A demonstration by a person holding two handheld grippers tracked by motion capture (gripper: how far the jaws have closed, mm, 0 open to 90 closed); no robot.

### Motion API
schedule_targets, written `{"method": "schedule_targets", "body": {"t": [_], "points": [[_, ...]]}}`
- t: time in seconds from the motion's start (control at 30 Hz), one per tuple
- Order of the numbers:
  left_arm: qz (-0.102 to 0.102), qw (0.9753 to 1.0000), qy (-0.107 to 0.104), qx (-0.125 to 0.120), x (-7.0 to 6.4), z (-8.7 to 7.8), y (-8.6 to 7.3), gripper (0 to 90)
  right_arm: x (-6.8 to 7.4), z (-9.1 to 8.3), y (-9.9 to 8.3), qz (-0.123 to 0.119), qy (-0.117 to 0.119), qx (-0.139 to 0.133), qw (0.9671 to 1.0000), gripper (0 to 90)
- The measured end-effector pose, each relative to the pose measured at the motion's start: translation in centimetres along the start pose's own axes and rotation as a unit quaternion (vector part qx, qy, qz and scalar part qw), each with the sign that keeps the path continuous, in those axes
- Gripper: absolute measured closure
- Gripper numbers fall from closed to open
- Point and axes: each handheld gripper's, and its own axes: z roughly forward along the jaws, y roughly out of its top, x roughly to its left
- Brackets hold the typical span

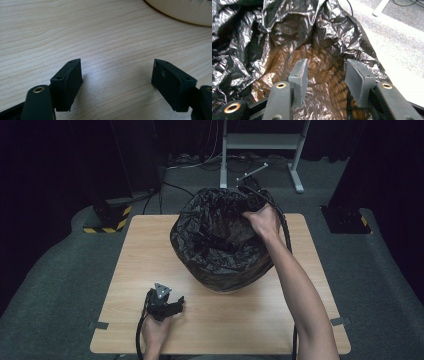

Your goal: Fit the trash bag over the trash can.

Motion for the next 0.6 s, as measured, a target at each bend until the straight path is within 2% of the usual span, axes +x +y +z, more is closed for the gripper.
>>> {"method": "schedule_targets", "body": {"t": [0.13,0.2,0.23,0.37,0.43,0.6], "points": [[0.000,1.0000,0.000,0.000,0.0,0.0,0.0,24.6,0.2,0.4,0.1,-0.005,-0.004,0.018,0.9998,52.4],[0.000,1.0000,0.000,0.000,0.0,0.0,0.0,24.6,0.4,0.8,0.1,-0.006,-0.003,0.033,0.9994,52.6],[0.000,1.0000,0.000,0.000,0.0,0.0,0.0,24.6,0.5,1.2,0.1,-0.007,-0.006,0.051,0.9986,52.8],[0.000,1.0000,-0.001,0.000,0.0,0.0,0.0,24.6,0.7,1.7,0.0,-0.010,-0.004,0.069,0.9975,52.8],[0.000,1.0000,-0.001,0.000,0.0,0.0,0.0,24.6,1.1,1.4,0.2,-0.010,0.012,0.055,0.9984,52.7],[0.001,1.0000,-0.001,0.000,0.0,0.0,0.0,24.6,2.6,0.4,0.9,-0.035,0.035,0.011,0.9987,52.2]]}}
